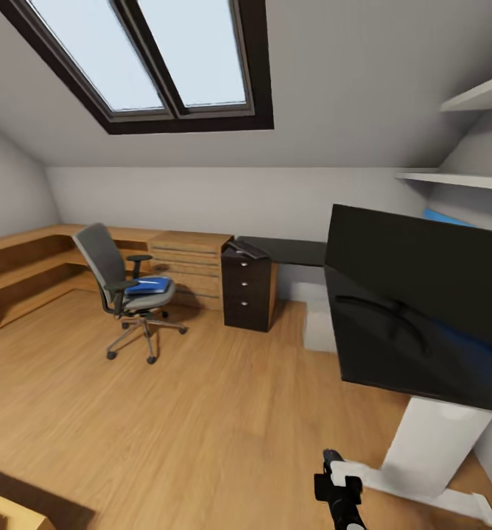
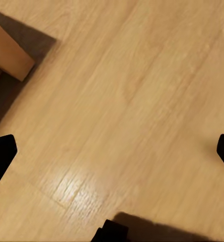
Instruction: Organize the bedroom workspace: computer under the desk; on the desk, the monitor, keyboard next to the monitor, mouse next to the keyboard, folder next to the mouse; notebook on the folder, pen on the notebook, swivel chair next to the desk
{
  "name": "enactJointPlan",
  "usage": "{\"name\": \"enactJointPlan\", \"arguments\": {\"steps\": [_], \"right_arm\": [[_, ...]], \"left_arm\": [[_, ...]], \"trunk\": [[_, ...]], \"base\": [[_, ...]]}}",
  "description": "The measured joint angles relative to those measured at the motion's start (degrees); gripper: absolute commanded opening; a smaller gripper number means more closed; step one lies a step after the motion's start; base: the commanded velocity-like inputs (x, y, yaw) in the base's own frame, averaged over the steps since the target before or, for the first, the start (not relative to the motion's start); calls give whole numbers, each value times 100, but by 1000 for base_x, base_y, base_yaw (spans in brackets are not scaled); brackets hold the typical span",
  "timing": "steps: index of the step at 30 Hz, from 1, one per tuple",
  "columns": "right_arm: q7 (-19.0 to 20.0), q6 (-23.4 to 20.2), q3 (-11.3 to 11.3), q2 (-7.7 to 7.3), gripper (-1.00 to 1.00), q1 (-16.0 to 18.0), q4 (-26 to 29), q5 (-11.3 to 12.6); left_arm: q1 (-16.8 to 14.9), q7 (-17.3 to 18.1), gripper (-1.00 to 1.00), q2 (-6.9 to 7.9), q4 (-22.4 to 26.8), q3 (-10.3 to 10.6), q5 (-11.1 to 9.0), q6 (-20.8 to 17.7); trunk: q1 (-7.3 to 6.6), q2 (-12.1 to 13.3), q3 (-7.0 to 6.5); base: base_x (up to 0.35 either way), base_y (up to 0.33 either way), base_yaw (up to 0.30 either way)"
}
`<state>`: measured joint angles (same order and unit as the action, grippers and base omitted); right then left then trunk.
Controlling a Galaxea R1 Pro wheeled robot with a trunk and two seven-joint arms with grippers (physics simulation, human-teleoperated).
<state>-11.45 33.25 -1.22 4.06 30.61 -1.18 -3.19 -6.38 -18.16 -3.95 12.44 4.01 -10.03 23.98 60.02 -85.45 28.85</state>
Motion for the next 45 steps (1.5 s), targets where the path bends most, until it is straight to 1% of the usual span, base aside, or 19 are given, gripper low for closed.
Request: {"name": "enactJointPlan", "arguments": {"steps": [8,14,30,35,43,45], "right_arm": [[7,1,7,5,-100,-6,-1,-13],[8,2,9,15,-100,-14,-1,-16],[12,6,9,17,-100,-36,-1,-20],[13,10,10,18,-100,-36,-1,-24],[9,3,10,20,-100,-35,-1,-25],[9,3,10,21,-100,-35,-1,-25]], "left_arm": [[1,3,100,-4,-88,13,6,-15],[0,4,100,-6,-176,19,13,-5],[0,4,100,-5,-178,19,21,0],[0,5,100,-12,-178,19,22,4],[0,4,100,-32,-170,4,20,47],[0,4,100,-30,-171,7,22,49]], "trunk": [[0,0,16],[0,0,17],[0,0,10],[2,0,-5],[3,0,-10],[-40,79,-46]], "base": [[302,159,76],[321,89,3],[320,63,-22],[109,6,-116],[15,1,-18],[1,0,-1]]}}
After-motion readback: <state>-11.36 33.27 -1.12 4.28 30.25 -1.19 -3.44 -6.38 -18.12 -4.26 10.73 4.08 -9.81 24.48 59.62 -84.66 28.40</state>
